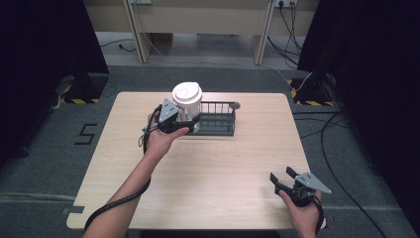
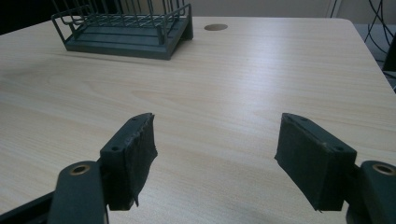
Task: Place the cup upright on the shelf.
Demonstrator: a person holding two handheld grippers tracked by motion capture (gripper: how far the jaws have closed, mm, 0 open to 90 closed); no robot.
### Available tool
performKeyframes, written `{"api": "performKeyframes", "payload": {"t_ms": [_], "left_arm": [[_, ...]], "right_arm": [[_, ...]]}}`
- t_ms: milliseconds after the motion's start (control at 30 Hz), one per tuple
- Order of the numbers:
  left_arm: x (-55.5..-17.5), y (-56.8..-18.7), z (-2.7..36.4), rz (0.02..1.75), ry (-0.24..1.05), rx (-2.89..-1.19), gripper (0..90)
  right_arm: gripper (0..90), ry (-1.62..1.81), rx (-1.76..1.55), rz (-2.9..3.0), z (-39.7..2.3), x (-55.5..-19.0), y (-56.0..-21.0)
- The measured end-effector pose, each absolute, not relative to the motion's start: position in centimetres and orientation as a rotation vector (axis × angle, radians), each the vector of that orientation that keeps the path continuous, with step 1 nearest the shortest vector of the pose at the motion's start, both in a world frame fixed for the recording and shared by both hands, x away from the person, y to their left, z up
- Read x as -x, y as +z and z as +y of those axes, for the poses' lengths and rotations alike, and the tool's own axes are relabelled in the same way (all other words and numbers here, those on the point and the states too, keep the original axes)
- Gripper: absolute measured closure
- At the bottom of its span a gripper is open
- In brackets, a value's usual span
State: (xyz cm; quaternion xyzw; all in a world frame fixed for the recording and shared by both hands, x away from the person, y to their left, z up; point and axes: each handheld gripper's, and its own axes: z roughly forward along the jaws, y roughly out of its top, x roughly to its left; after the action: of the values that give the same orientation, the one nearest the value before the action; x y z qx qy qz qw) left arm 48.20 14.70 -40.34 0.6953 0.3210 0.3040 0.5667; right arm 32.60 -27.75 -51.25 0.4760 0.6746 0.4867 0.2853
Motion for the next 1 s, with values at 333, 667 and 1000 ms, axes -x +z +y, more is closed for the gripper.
{"api": "performKeyframes", "payload": {"t_ms": [333,667,1000], "left_arm": [[-49.0,-40.0,14.4,0.751,0.726,-1.636,17.4],[-50.2,-39.8,13.8,0.762,0.723,-1.635,17.4],[-51.2,-39.3,12.8,0.765,0.728,-1.628,17.4]], "right_arm": [[29.0,1.3,-1.274,1.805,-27.8,-32.6,-51.2],[29.2,1.3,-1.268,1.81,-27.7,-32.6,-51.2],[29.5,1.304,-1.266,1.81,-27.7,-32.6,-51.2]]}}
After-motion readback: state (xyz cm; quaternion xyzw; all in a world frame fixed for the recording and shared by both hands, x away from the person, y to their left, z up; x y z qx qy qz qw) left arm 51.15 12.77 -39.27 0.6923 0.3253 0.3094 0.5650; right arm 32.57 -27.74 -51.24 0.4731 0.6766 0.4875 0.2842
